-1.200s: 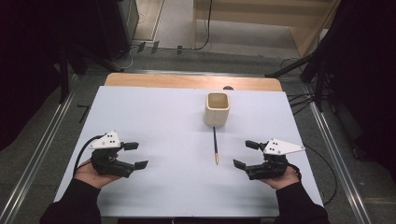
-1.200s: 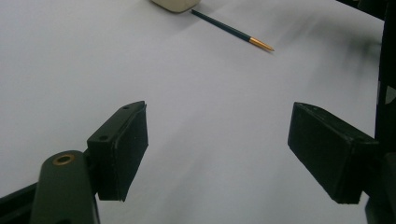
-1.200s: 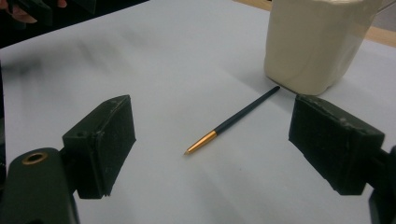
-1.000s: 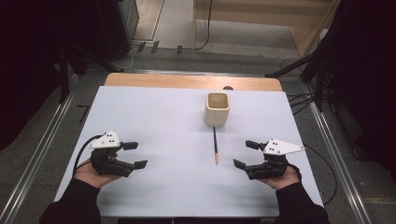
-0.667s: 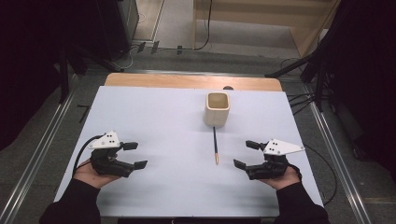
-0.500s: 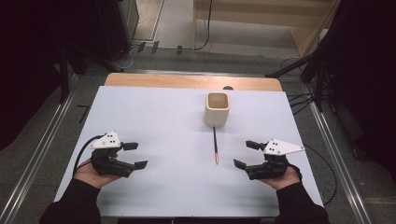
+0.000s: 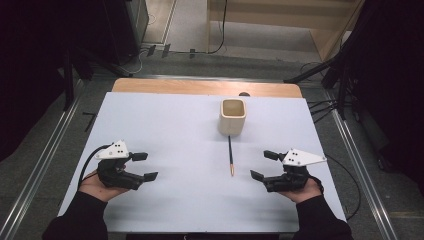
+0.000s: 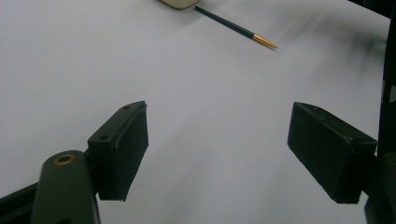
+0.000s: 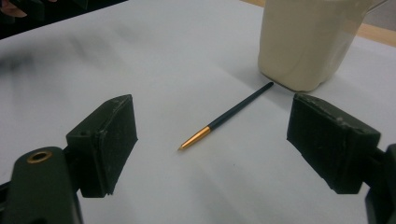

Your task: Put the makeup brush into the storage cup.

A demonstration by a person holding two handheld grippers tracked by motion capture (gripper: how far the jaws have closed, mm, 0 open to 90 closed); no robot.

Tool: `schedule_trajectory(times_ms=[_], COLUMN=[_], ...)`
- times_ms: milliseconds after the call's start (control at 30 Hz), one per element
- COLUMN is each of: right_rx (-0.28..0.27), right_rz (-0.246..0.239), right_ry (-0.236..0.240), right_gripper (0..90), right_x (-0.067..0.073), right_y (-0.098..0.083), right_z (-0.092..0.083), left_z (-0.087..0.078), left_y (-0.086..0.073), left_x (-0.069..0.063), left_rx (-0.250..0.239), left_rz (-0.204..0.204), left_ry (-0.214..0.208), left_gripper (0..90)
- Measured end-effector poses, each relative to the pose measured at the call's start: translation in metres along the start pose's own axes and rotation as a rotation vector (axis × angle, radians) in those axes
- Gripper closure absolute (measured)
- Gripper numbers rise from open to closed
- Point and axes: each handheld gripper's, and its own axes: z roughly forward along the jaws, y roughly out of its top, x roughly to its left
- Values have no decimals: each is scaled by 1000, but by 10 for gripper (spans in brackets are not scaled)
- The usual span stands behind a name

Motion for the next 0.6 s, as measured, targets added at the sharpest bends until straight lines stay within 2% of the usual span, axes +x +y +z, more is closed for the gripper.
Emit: schedule_trajectory(times_ms=[600], right_rx=[2], right_rz=[2], right_ry=[0], right_gripper=[171], right_x=[0], right_y=[0], right_z=[0], left_z=[0], left_y=[0], left_x=[0], left_rx=[9], left_rz=[6], left_ry=[4], left_gripper=[211])
